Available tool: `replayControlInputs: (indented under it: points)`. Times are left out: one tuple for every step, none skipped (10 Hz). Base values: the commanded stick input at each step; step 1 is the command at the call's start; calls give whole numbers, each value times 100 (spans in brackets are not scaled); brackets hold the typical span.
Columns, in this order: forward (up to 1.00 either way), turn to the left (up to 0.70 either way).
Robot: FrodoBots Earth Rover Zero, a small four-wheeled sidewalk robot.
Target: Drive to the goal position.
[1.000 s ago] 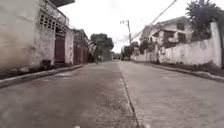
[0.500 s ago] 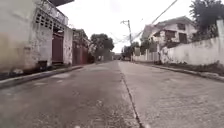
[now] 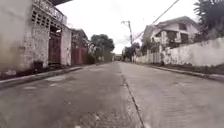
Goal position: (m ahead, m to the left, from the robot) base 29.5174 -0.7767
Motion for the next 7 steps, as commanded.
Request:
replayControlInputs:
  points:
    - [70, 0]
    - [70, 0]
    - [70, 0]
    - [70, 0]
    - [70, 0]
    - [70, 0]
    - [70, 0]
